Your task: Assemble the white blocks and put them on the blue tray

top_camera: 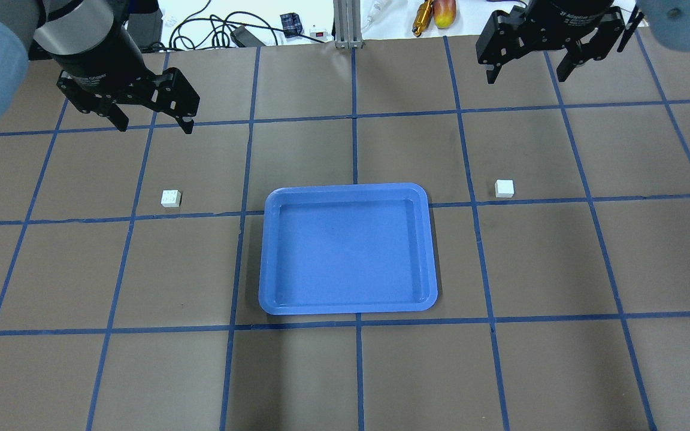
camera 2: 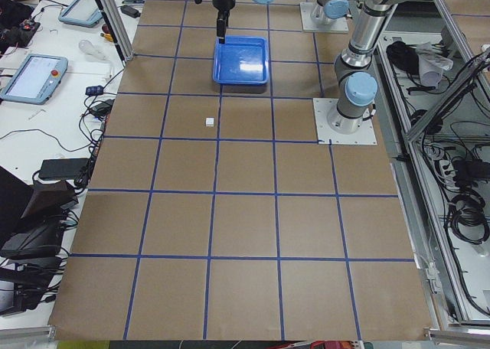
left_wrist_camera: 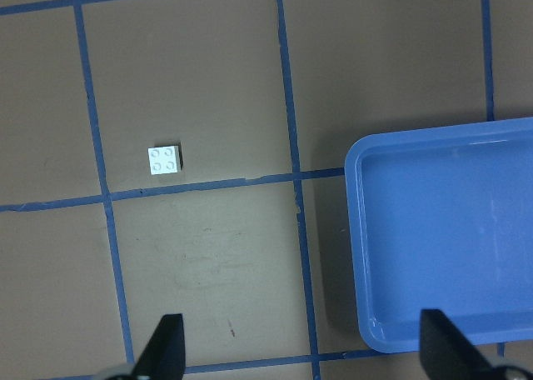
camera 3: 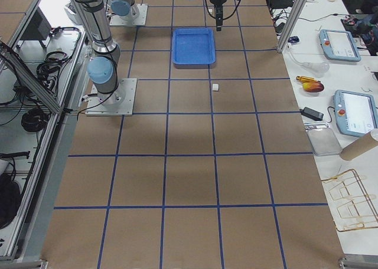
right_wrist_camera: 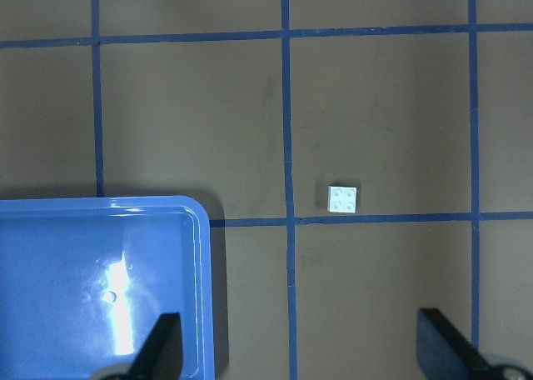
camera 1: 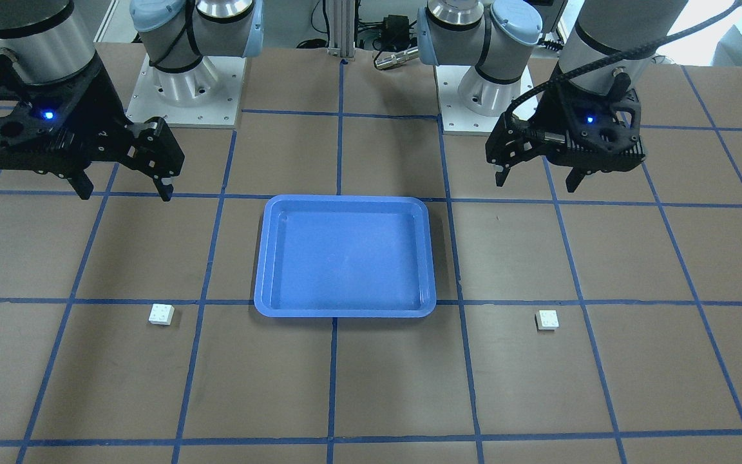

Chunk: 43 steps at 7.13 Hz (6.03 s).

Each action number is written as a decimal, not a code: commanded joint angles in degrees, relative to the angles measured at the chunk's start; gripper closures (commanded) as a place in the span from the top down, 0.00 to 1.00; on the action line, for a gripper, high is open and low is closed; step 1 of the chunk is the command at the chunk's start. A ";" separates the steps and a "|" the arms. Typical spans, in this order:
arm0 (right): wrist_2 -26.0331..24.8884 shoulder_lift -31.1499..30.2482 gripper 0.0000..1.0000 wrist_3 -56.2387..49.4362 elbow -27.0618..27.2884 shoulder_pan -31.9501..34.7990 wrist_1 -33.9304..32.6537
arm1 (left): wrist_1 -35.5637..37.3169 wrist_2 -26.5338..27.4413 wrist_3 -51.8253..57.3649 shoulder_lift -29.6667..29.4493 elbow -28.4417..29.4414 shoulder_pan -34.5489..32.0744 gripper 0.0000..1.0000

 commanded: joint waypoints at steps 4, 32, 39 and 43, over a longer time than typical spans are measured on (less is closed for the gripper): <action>0.09 0.01 1.00 -0.08 0.00 0.00 0.03 | 0.02 -0.31 0.40 0.03 -0.50 0.61 1.00; 21.18 17.13 1.00 -87.32 31.37 -19.68 -42.31 | 36.93 -3.19 9.20 -23.98 -16.41 12.84 0.05; 23.91 18.02 0.88 -96.49 34.02 -19.60 -44.71 | 33.94 -6.11 -25.63 -18.34 -16.23 -16.23 0.05; 23.39 18.99 0.39 -96.40 33.93 -19.60 -45.68 | 34.03 -5.85 -33.43 -20.19 -18.60 -22.77 0.04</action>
